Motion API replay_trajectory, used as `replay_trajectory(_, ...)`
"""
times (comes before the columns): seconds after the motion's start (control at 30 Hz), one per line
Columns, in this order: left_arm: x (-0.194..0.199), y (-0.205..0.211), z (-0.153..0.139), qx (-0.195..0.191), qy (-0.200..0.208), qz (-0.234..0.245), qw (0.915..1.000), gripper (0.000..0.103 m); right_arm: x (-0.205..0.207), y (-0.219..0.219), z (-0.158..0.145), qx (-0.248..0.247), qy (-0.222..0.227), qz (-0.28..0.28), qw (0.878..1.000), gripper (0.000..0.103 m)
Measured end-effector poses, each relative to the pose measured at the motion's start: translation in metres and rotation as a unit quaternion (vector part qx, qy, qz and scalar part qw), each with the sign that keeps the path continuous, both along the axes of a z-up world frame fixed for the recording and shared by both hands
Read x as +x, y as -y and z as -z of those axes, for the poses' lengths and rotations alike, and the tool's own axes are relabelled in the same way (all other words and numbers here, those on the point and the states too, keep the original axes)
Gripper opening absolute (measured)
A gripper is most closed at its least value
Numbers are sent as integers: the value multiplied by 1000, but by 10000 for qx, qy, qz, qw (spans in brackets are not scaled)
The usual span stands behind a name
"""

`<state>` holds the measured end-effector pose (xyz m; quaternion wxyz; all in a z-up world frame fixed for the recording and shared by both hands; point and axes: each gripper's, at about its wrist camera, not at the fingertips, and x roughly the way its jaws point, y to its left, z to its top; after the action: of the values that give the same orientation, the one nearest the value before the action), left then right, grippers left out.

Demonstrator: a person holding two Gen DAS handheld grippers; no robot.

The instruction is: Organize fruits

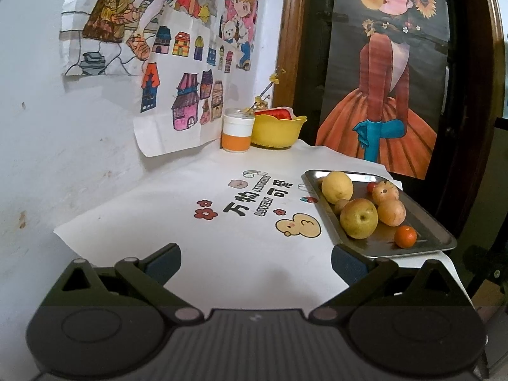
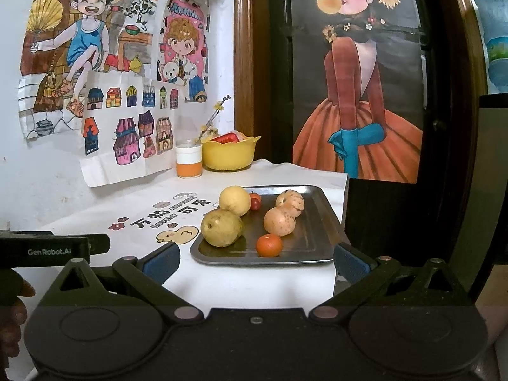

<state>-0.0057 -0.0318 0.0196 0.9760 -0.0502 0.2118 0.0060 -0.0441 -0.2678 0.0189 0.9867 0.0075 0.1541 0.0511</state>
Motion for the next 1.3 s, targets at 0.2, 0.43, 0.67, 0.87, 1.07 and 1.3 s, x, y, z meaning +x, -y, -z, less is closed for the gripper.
replay_trajectory(0.2,-5,0,6,36,-30,-21,10000,103,-2,-6,5,-42,19,-69,10000,102)
replay_trajectory(0.43,-10,-1,14,104,-16,-9,9999,103,-3,-9,11,-114,68,-58,9999,102)
replay_trajectory(0.67,-12,-5,23,87,-77,-34,9999,103,-2,-10,18,-81,58,-57,9999,102)
replay_trajectory(0.87,-14,-11,30,89,-17,-166,9998,103,-2,-11,24,-73,87,-61,9999,102)
replay_trajectory(1.07,-14,-15,32,12,32,-219,9998,103,1,-12,29,-46,132,-18,9999,102)
replay_trajectory(1.3,-16,-13,35,49,174,-195,9996,103,4,-12,35,-25,55,-50,10000,102)
